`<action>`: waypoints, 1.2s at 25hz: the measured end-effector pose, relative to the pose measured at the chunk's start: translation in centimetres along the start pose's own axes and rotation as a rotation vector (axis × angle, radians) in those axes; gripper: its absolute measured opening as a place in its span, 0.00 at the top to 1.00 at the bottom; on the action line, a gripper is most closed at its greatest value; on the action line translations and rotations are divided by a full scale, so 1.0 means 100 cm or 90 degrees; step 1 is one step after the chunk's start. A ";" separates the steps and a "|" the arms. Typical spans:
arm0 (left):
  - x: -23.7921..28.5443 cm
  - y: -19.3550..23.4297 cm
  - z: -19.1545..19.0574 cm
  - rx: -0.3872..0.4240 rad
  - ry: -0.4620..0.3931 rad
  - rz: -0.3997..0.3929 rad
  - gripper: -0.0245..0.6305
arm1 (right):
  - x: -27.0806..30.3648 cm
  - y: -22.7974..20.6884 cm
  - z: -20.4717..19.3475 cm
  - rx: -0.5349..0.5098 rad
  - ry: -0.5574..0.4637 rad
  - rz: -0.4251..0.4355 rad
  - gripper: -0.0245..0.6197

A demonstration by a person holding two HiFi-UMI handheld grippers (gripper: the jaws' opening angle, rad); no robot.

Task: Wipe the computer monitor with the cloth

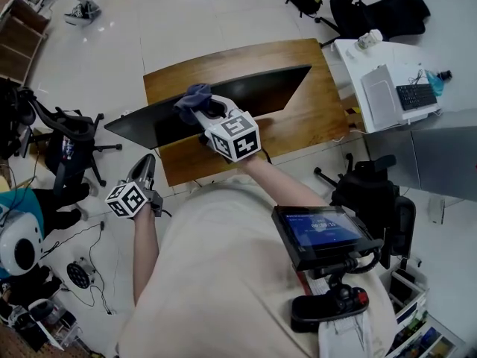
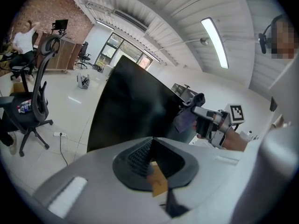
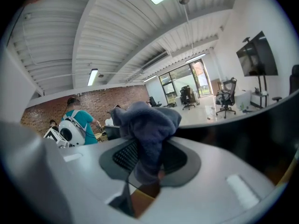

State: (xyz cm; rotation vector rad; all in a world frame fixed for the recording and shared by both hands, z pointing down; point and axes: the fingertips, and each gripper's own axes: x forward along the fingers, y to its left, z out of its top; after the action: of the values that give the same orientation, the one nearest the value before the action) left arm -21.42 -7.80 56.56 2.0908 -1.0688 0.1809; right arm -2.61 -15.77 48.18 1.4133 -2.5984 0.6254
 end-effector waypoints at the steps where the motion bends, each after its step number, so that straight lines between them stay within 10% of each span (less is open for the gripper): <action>1: 0.001 -0.002 0.000 0.002 -0.002 0.000 0.96 | -0.004 -0.007 0.000 0.000 -0.002 -0.006 0.78; 18: 0.031 -0.037 -0.017 0.030 0.038 -0.022 0.96 | -0.098 -0.111 -0.003 0.069 -0.054 -0.144 0.78; 30: 0.047 -0.081 -0.050 0.042 0.069 -0.023 0.96 | -0.143 -0.089 -0.061 0.006 -0.012 -0.093 0.78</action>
State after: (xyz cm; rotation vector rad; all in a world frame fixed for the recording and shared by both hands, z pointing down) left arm -11.43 -4.47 57.49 2.1318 -0.9716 0.3131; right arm 12.18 -6.43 52.14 1.6010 -2.4808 0.6080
